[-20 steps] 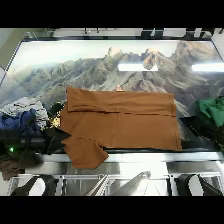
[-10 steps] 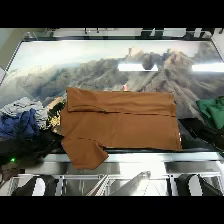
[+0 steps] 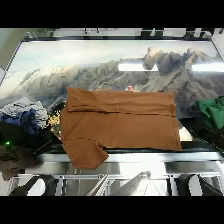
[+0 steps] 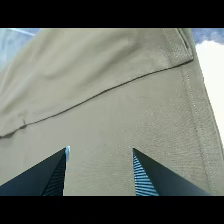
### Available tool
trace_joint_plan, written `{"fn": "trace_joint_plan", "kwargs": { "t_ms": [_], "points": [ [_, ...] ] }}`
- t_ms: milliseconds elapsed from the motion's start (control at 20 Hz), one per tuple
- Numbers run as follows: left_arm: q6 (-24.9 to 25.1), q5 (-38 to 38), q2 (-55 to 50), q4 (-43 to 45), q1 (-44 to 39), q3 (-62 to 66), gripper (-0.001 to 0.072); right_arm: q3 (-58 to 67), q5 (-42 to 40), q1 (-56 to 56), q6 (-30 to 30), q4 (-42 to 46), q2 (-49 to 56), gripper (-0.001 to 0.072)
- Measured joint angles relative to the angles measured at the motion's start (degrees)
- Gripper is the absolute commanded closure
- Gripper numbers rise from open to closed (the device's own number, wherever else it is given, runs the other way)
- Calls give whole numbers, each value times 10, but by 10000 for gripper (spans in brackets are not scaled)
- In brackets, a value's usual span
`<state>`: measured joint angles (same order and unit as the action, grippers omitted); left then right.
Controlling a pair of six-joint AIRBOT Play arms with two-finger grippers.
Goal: Fold the shirts.
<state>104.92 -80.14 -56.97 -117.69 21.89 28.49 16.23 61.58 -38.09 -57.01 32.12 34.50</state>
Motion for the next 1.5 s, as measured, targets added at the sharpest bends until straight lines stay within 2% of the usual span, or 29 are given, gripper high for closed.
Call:
{"fn": "trace_joint_plan", "kwargs": {
  "t_ms": [200,350,700,800,900,950,1000,1200,1400,1500],
  "points": [
    [24,33,-94,3,-58,5,156,0,0,0,0,0,0,251],
    [47,34,-141,-29,-79,6,157,0,1,0,0,0,0,251],
    [114,72,-172,-132,-90,2,173,0,5,0,0,2,0,250],
    [123,83,-173,-141,-90,-14,411,0,5,0,0,3,0,250],
    [134,93,-175,-158,-91,-42,452,0,6,0,0,4,0,251],
    [138,95,-175,-167,-91,-54,592,0,5,0,0,4,0,251],
    [143,101,-175,-170,-91,-67,680,0,6,0,0,4,0,251],
    [152,112,-162,-182,-91,-84,680,0,5,0,-13,11,0,251],
    [154,90,-110,-179,-91,-65,680,0,-2,-15,-125,97,34,251],
    [148,74,-80,-182,-91,-54,680,0,0,-37,-160,143,74,252]
  ]
}}
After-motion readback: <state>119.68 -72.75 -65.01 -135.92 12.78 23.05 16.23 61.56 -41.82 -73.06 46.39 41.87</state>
